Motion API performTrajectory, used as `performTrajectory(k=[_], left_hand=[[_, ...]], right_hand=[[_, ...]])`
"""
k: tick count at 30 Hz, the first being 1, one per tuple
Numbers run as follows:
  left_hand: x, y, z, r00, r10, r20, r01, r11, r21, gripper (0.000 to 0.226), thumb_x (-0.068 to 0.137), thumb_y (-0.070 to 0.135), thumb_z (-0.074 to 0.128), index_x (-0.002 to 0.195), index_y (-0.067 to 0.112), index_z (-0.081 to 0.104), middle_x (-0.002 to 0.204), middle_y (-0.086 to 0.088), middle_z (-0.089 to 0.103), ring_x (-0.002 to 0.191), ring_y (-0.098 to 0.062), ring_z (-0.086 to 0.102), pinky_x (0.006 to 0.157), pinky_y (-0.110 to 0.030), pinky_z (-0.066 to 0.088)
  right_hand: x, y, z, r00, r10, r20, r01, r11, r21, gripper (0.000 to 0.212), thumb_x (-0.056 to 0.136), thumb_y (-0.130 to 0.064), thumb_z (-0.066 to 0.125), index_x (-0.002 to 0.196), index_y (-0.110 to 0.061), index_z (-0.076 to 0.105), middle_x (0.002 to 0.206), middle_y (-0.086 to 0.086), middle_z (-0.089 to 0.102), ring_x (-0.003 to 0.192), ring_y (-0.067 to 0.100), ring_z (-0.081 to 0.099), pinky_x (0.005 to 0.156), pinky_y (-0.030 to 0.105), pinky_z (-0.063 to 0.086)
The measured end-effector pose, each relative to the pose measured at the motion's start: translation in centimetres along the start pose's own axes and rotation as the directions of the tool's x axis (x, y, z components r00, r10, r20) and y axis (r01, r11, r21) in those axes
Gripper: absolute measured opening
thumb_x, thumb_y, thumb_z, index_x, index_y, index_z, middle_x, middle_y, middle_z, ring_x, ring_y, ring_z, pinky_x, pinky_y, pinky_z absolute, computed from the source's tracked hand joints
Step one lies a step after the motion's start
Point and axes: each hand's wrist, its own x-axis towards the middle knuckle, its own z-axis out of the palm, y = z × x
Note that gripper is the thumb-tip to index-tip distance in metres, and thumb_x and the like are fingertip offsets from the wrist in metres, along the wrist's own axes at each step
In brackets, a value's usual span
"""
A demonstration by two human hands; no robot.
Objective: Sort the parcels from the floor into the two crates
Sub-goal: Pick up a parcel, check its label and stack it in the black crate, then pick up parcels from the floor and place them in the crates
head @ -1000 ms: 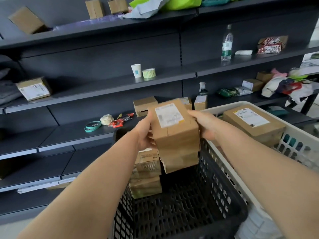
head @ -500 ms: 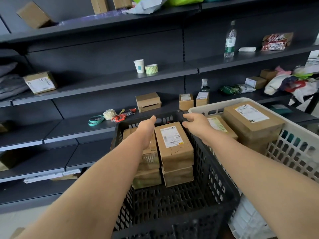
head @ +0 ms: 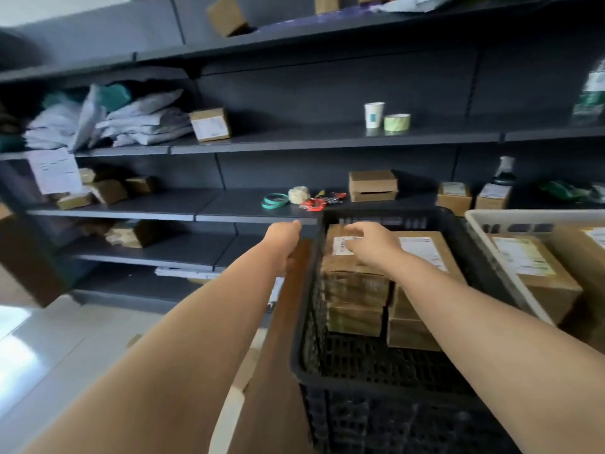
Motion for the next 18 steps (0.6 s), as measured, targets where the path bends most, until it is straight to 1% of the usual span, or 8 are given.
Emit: performTrajectory(k=[3,6,8,10,12,14,16,18], left_hand=[[-0.7,-1.5,-6.1,0.996,0.016,-0.09,-0.013,0.999,0.042,0.01,0.102,0.02,0.044,0.094,0.017,0.05,0.093,-0.003,0.05,0.089,-0.024,0.046,0.078,-0.034,0.043],[-1.7,-3.6,-13.0,0.978,-0.011,-0.206,0.032,0.995,0.095,0.013,0.097,0.011,0.044,0.086,0.017,0.048,0.078,-0.003,0.04,0.083,-0.022,0.036,0.071,-0.032,0.039],[-2.7,-5.4,-17.5,0.962,-0.024,-0.271,0.053,0.994,0.097,0.024,0.097,0.013,0.045,0.075,0.022,0.046,0.075,-0.001,0.039,0.082,-0.022,0.036,0.07,-0.03,0.041],[-3.9,-7.3,-22.0,0.951,-0.041,-0.308,0.075,0.992,0.101,0.029,0.1,0.018,0.046,0.072,0.026,0.044,0.076,0.001,0.041,0.078,-0.022,0.04,0.072,-0.031,0.041],[-5.0,-9.6,-26.5,0.935,-0.075,-0.346,0.115,0.989,0.096,0.02,0.101,0.023,0.049,0.081,0.023,0.05,0.086,-0.002,0.049,0.075,-0.018,0.045,0.078,-0.034,0.043],[-5.8,-12.1,-31.0,0.923,-0.112,-0.368,0.157,0.983,0.093,0.015,0.1,0.028,0.053,0.1,0.015,0.058,0.107,-0.007,0.055,0.092,-0.022,0.054,0.087,-0.039,0.047],[-6.6,-14.6,-35.4,0.906,-0.173,-0.387,0.226,0.97,0.094,0.037,0.099,0.034,0.055,0.125,0.008,0.056,0.12,-0.008,0.056,0.109,-0.028,0.054,0.095,-0.043,0.049],[-7.4,-16.9,-39.4,0.894,-0.225,-0.387,0.277,0.957,0.085,0.044,0.099,0.035,0.055,0.132,0.006,0.051,0.125,-0.01,0.056,0.115,-0.03,0.054,0.101,-0.048,0.047]], right_hand=[[-0.2,-3.8,3.8,0.992,-0.116,0.053,0.12,0.988,-0.092,0.042,0.096,-0.022,0.053,0.138,-0.022,0.053,0.145,0.002,0.051,0.131,0.026,0.049,0.105,0.035,0.04],[-1.1,-7.9,8.2,0.968,-0.203,0.145,0.224,0.964,-0.143,0.042,0.096,-0.023,0.053,0.138,-0.022,0.054,0.146,0.001,0.05,0.132,0.025,0.048,0.107,0.035,0.04],[-2.0,-10.8,11.4,0.95,-0.233,0.207,0.263,0.955,-0.136,0.041,0.096,-0.023,0.054,0.137,-0.023,0.054,0.145,0.002,0.051,0.129,0.026,0.05,0.105,0.037,0.043],[-3.1,-13.6,15.0,0.928,-0.256,0.27,0.296,0.947,-0.123,0.042,0.095,-0.023,0.055,0.137,-0.023,0.054,0.143,0.003,0.052,0.126,0.026,0.053,0.103,0.037,0.045],[-4.5,-16.2,18.8,0.904,-0.265,0.337,0.321,0.939,-0.122,0.042,0.095,-0.024,0.055,0.137,-0.022,0.054,0.143,0.004,0.053,0.125,0.027,0.053,0.101,0.037,0.046],[-6.0,-18.6,22.7,0.883,-0.264,0.389,0.337,0.932,-0.132,0.041,0.096,-0.026,0.055,0.136,-0.02,0.056,0.142,0.005,0.054,0.126,0.028,0.052,0.101,0.037,0.046],[-7.6,-20.6,26.3,0.866,-0.25,0.432,0.337,0.931,-0.138,0.041,0.097,-0.028,0.054,0.137,-0.019,0.055,0.144,0.006,0.052,0.129,0.028,0.049,0.102,0.036,0.044],[-9.1,-22.1,29.6,0.853,-0.218,0.475,0.323,0.934,-0.151,0.043,0.097,-0.029,0.054,0.138,-0.018,0.053,0.144,0.006,0.052,0.13,0.029,0.048,0.103,0.034,0.041]])
